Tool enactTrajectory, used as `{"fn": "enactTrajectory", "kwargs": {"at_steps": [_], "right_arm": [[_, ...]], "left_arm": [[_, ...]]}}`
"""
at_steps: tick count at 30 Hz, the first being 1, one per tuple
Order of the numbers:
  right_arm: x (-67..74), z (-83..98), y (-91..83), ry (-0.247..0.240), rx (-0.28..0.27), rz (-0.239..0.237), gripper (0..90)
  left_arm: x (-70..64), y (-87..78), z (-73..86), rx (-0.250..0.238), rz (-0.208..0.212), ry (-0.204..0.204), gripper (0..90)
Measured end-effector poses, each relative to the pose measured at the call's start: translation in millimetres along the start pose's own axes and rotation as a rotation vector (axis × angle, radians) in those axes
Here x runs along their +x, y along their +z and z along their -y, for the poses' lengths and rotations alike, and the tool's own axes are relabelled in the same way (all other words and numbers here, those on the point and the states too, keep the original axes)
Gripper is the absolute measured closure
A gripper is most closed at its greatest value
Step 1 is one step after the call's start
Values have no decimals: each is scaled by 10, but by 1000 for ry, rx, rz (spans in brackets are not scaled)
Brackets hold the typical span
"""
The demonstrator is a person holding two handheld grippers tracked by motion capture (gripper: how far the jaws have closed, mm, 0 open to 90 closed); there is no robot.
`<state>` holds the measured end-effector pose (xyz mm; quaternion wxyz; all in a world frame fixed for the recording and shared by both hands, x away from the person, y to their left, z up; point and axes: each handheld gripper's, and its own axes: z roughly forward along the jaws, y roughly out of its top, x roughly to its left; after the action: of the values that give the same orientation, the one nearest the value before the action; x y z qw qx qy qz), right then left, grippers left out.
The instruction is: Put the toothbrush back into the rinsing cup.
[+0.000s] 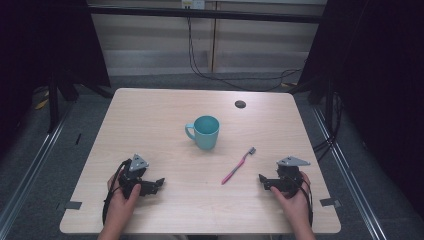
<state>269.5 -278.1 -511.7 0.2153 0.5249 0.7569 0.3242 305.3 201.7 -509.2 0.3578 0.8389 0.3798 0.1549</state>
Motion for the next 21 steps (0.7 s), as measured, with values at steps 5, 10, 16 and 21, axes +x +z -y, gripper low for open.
{"fn": "enactTrajectory", "kwargs": {"at_steps": [5, 10, 16, 21], "right_arm": [[-2, 0, 2, -2, -2, -1, 126], [-2, -1, 0, 0, 0, -2, 128], [18, -58, 8, 37, 34, 30, 167], [28, -220, 0, 90, 132, 60, 303]], "left_arm": [[0, 0, 0, 0, 1, 0, 116], [1, 0, -1, 0, 2, 0, 116], [2, 0, 0, -1, 2, -1, 117], [2, 0, -1, 0, 3, -1, 117]]}}
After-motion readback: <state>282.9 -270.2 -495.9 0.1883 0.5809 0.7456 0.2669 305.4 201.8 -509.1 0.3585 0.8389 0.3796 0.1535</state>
